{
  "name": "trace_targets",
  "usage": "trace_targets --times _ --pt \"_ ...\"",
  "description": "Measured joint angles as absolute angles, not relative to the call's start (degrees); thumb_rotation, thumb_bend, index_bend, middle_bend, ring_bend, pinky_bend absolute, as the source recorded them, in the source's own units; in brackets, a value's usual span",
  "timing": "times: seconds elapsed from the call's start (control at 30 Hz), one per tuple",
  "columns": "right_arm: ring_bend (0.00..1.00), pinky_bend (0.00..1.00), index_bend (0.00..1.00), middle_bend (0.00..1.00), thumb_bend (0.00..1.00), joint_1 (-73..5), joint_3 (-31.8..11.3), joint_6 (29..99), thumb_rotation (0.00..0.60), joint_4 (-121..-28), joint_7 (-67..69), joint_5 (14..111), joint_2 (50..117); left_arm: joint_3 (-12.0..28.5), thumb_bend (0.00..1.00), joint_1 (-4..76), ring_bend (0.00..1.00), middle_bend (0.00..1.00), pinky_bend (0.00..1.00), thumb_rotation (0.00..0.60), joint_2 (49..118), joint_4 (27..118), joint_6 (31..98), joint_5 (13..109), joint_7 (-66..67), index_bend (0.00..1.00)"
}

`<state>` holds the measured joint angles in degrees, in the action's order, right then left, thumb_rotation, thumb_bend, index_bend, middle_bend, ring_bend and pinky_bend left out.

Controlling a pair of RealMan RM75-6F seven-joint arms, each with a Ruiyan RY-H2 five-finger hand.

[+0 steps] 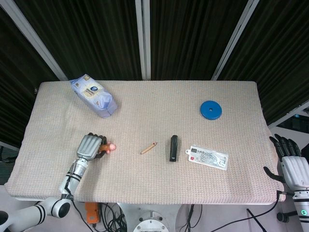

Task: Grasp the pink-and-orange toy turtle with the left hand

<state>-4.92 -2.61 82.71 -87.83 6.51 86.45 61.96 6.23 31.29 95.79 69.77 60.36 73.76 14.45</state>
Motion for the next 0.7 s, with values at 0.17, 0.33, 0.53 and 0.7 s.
trace_targets --times 0.17,0.33,0.53,0.7 --pt "0.0 0.0 0.0 0.01 0.15 -4.92 -2.64 82.84 0.6 -87.97 6.45 86.6 61.88 5.74 0.18 31.31 0.18 0.39 0.29 0.6 94.07 71.34 59.8 74.72 12.25 0.48" --pt "0.0 0.0 0.0 0.01 0.16 -4.96 -2.57 82.64 0.6 -88.11 6.18 86.55 61.94 5.14 0.17 31.23 0.14 0.36 0.27 0.6 91.87 72.8 60.2 76.66 10.04 0.37" --pt "0.0 0.0 0.0 0.01 0.16 -4.97 -2.63 82.57 0.6 -88.57 5.63 86.39 61.91 5.04 0.21 31.35 0.17 0.45 0.3 0.6 91.2 73.63 58.96 75.66 10.35 0.41" --pt "0.0 0.0 0.0 0.01 0.17 -5.01 -2.63 82.27 0.6 -88.8 5.28 86.15 61.82 5.23 0.26 31.58 0.2 0.48 0.31 0.6 91.8 73.13 58.86 75.61 9.67 0.46"
